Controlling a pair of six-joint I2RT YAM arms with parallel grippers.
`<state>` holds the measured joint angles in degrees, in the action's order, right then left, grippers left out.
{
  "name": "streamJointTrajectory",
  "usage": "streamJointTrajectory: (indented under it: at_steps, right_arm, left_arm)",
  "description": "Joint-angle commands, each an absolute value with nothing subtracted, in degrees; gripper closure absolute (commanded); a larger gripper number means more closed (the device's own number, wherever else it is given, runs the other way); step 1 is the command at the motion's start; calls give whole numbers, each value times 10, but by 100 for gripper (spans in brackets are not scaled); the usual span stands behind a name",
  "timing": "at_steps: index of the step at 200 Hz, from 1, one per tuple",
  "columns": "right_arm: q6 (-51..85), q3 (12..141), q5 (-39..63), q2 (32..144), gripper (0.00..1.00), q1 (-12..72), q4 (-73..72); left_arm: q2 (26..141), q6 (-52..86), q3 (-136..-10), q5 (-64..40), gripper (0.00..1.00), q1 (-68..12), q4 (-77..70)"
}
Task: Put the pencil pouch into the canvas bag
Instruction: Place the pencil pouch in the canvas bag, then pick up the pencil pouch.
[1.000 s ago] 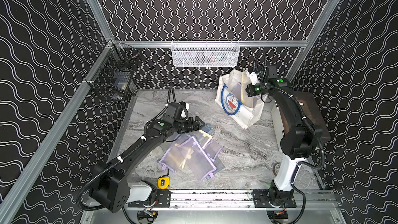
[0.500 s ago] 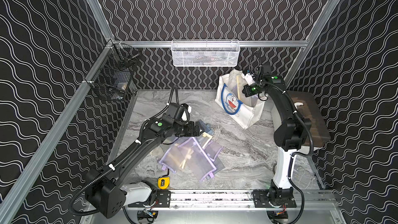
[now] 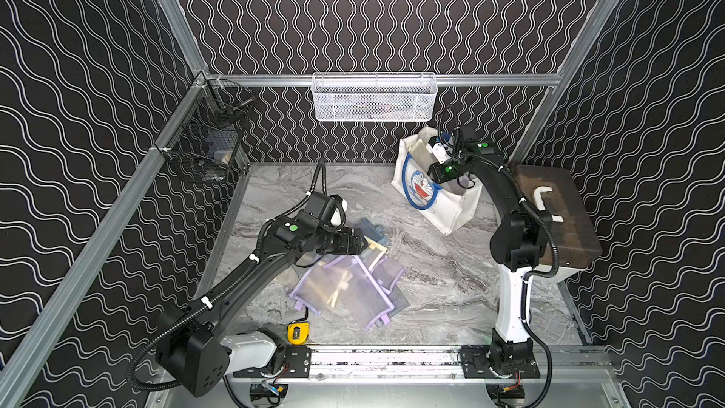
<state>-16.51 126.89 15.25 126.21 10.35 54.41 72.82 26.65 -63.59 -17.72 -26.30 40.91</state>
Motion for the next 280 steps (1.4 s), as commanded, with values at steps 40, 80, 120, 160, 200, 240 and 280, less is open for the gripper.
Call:
streamJointTrajectory:
  at_steps: [40, 80, 120, 160, 200, 240, 280]
  right_arm:
    - [-8, 1291, 50, 1205, 43, 116, 541]
    - [55, 1220, 46, 1092, 34, 169, 545]
    - [149, 1025, 122, 990, 31, 282, 483]
    - [317, 754, 305, 938, 32, 302, 256]
    - [237, 773, 389, 991, 32, 327, 318]
    - [224, 713, 427, 984, 32, 348, 299]
    - [239, 653, 448, 988, 33, 361, 254]
  left_arm:
    - [705, 248, -567, -141, 11, -262, 382]
    - [695, 273, -503, -153, 11, -241, 330]
    - [691, 303, -463, -165, 13, -210, 304]
    - [681, 343, -414, -165, 17, -202, 269]
    - [680, 389, -403, -146, 22, -202, 284]
    - [596, 469, -329, -178, 23, -204, 253]
    - [569, 494, -298, -202, 22, -233, 248]
